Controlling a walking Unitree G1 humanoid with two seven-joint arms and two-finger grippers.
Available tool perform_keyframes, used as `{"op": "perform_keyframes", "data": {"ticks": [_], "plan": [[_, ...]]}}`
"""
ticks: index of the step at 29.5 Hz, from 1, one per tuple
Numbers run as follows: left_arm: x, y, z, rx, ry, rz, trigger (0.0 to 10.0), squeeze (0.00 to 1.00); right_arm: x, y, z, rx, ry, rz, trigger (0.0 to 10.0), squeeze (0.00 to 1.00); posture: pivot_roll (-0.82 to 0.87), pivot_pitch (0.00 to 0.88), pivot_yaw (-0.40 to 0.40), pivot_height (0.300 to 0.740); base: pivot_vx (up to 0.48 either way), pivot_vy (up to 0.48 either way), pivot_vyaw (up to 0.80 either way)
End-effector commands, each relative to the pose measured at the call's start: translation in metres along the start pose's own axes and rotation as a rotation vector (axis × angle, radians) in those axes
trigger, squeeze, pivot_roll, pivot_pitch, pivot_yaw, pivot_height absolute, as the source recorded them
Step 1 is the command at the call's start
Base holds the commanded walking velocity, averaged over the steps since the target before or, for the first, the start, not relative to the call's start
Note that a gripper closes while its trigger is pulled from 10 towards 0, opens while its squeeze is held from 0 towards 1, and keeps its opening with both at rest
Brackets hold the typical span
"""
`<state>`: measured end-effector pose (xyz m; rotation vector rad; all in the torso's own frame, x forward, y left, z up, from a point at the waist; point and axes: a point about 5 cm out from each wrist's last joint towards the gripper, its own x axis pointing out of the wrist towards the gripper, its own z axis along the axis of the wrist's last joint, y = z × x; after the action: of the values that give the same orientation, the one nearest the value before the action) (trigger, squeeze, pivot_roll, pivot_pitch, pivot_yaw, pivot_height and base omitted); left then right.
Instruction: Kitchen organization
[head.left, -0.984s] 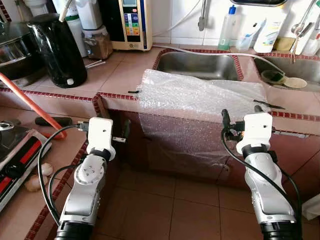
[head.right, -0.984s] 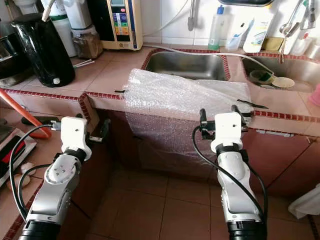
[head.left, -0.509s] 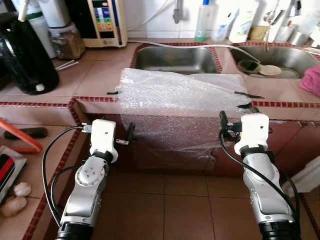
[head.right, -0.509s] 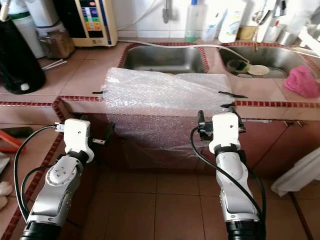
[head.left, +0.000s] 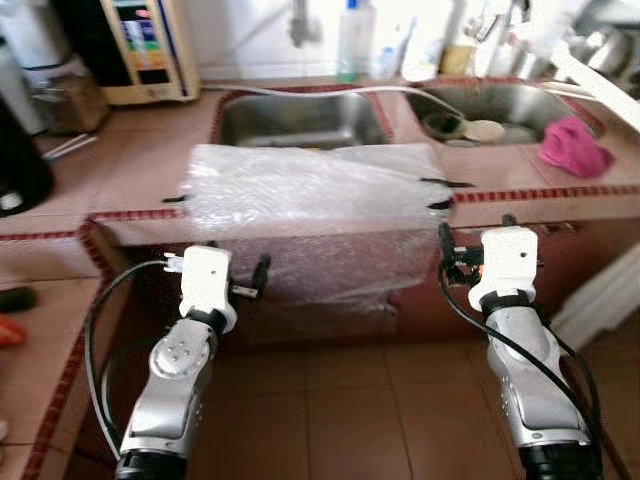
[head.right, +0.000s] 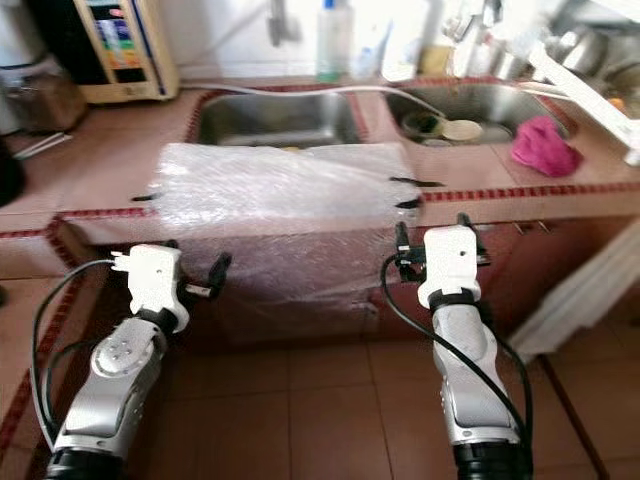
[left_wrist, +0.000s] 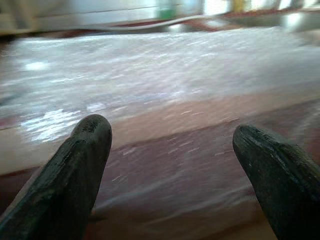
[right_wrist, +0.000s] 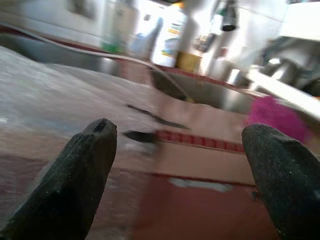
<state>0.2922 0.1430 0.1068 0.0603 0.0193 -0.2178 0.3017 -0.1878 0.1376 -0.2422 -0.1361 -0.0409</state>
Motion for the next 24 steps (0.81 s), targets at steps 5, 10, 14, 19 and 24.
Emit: {"op": "perform_keyframes", "data": {"ticks": [5, 10, 14, 19, 24], "plan": [[-0.0027, 0.0056, -0.0054, 0.010, 0.021, 0.002, 10.0, 0.00, -0.0004, -0.0014, 0.0007, 0.006, -0.001, -0.006, 10.0, 0.00, 0.00, 0.000, 0.031, 0.740, 0.000, -0.345, -0.49], [-0.0028, 0.0059, -0.0058, 0.011, 0.024, 0.002, 10.0, 0.00, -0.0007, 0.0004, -0.0010, 0.011, 0.004, -0.004, 10.0, 0.00, 0.00, 0.000, 0.034, 0.740, 0.000, -0.348, 0.00], [-0.0020, 0.0063, -0.0059, 0.013, 0.025, -0.003, 10.0, 0.00, -0.0002, 0.0010, -0.0007, 0.013, 0.002, -0.005, 10.0, 0.00, 0.00, 0.000, 0.038, 0.740, 0.000, -0.348, 0.00], [-0.0010, 0.0060, -0.0056, 0.013, 0.024, -0.009, 10.0, 0.00, -0.0009, 0.0004, -0.0016, 0.013, 0.003, -0.009, 10.0, 0.00, 0.00, 0.000, 0.039, 0.740, 0.000, -0.346, 0.00], [0.0003, 0.0060, -0.0049, 0.013, 0.022, -0.009, 10.0, 0.00, -0.0010, 0.0000, -0.0018, 0.012, 0.003, -0.011, 10.0, 0.00, 0.00, 0.000, 0.042, 0.740, 0.000, -0.349, 0.00]]}}
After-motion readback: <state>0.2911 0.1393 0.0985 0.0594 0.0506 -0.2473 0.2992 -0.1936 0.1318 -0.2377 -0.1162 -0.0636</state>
